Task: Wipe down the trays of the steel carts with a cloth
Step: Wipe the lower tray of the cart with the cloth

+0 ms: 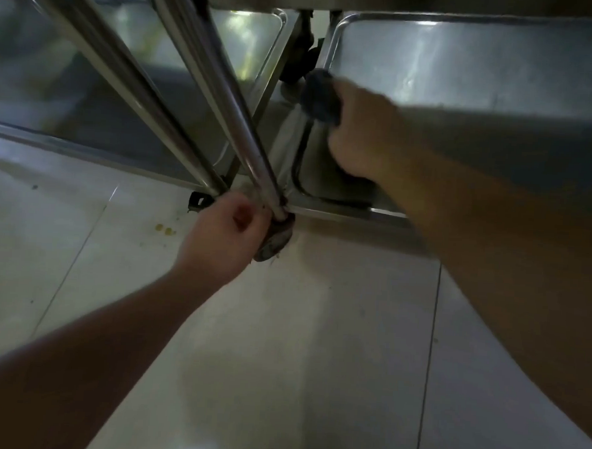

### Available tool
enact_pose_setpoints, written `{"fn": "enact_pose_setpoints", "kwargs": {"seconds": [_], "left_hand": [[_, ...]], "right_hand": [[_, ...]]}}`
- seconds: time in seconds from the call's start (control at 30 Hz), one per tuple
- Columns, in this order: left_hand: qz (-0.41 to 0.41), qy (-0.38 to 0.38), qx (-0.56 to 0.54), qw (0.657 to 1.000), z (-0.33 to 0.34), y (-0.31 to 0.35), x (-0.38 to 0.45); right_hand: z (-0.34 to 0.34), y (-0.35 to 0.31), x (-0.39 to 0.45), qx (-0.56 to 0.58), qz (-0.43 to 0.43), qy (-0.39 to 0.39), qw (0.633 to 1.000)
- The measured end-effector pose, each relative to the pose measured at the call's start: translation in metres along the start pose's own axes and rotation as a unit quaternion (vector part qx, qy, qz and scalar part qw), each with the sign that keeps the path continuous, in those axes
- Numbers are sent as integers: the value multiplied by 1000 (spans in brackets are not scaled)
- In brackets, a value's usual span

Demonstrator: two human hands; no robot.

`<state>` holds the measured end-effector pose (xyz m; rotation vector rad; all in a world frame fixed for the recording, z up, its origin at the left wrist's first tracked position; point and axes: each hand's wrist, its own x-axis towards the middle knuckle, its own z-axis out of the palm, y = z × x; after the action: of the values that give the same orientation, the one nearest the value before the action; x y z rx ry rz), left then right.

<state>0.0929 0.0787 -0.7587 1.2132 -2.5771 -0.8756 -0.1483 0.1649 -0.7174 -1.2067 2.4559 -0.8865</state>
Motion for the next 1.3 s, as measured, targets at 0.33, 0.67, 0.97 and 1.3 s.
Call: {"fn": "enact_pose_setpoints", "kwargs": {"seconds": [0.33,0.67,0.97,1.3], "left_hand": [[12,131,-411,902,21,58,42],[-59,190,-420,885,36,66,55],[-37,165,-440,882,31,67,57],[-26,137,-432,891,31,63,57]], "right_hand": [[59,50,-65,-172,-127,-192,958],[19,81,-121,-217,75,-77,970],[58,48,-63,-186,-115,-187,958],[-39,150,-17,-206,167,-32,964]]}}
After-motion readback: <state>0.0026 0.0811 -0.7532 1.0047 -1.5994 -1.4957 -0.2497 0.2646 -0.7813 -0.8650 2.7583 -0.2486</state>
